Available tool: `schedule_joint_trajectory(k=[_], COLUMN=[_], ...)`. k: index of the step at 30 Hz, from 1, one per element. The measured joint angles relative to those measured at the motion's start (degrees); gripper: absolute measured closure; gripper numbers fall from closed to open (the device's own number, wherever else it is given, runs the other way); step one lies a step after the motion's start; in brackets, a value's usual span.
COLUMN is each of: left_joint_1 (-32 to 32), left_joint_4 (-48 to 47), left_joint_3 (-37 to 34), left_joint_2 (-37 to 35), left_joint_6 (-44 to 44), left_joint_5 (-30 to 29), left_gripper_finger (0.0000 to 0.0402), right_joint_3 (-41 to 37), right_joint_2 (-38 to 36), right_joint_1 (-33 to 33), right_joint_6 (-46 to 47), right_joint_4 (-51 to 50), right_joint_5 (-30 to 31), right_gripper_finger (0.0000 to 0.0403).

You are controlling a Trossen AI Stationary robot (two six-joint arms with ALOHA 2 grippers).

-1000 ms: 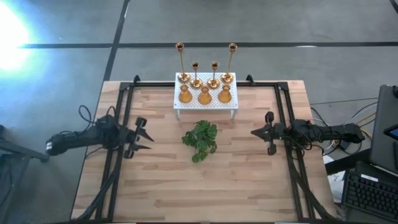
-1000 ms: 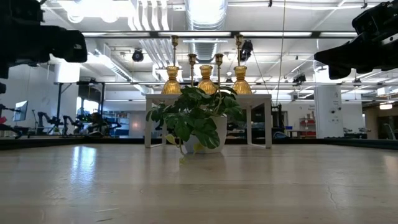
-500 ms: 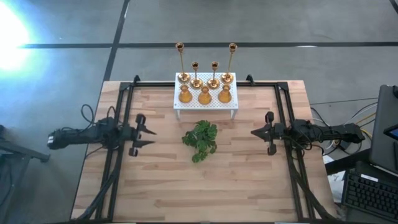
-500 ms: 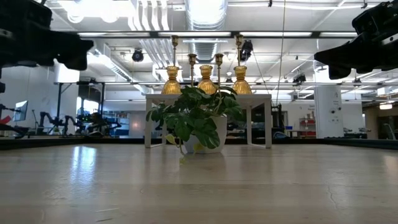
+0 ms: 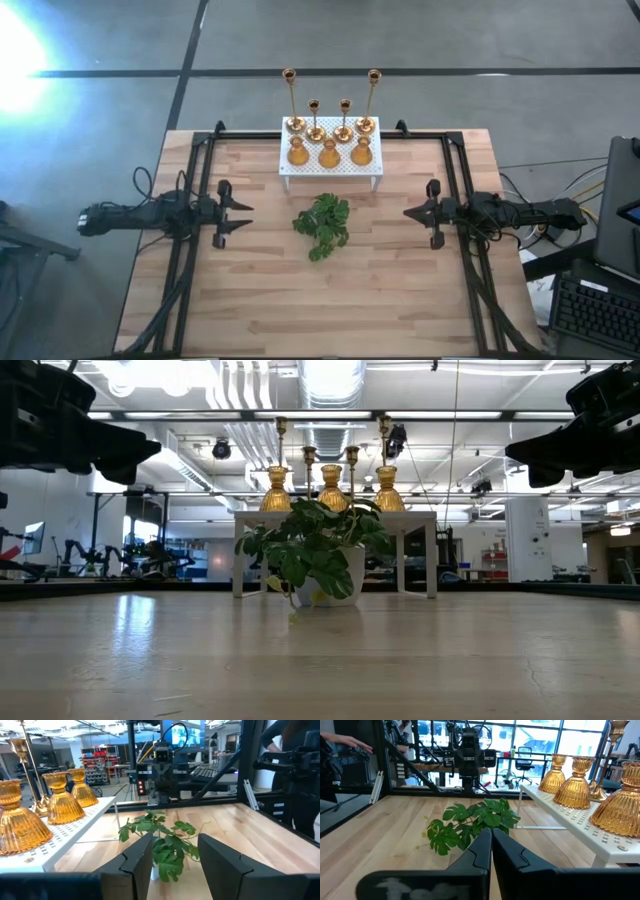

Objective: Pick & Place candle stick holders
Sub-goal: Return to Home Position

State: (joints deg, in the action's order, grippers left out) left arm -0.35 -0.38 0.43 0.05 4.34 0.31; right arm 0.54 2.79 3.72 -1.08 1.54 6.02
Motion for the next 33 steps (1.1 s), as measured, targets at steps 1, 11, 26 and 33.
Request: schedule_joint_trajectory(k=[1, 11, 26, 33], left_joint_1=[-0.2, -1.0, -1.0, -1.0], left_joint_4=[0.0, 0.7, 1.2, 1.2], left_joint_3=[0.0, -0.1, -0.1, -0.1], left_joint_2=[0.0, 0.0, 0.2, 0.2], left_joint_6=[-0.1, 2.5, 2.7, 2.7], left_joint_5=[0.0, 0.0, -0.3, -0.3], left_gripper_finger=[0.0241, 0.0241, 0.0241, 0.0241], right_joint_3=[0.0, 0.0, 0.0, 0.0], right_joint_2=[0.0, 0.0, 0.0, 0.0], right_joint_1=[0.0, 0.0, 0.0, 0.0], right_joint_6=[0.0, 0.0, 0.0, 0.0], right_joint_4=[0.0, 0.0, 0.0, 0.0], right_joint_5=[0.0, 0.0, 0.0, 0.0], right_gripper_finger=[0.0394, 0.0394, 0.0394, 0.0394])
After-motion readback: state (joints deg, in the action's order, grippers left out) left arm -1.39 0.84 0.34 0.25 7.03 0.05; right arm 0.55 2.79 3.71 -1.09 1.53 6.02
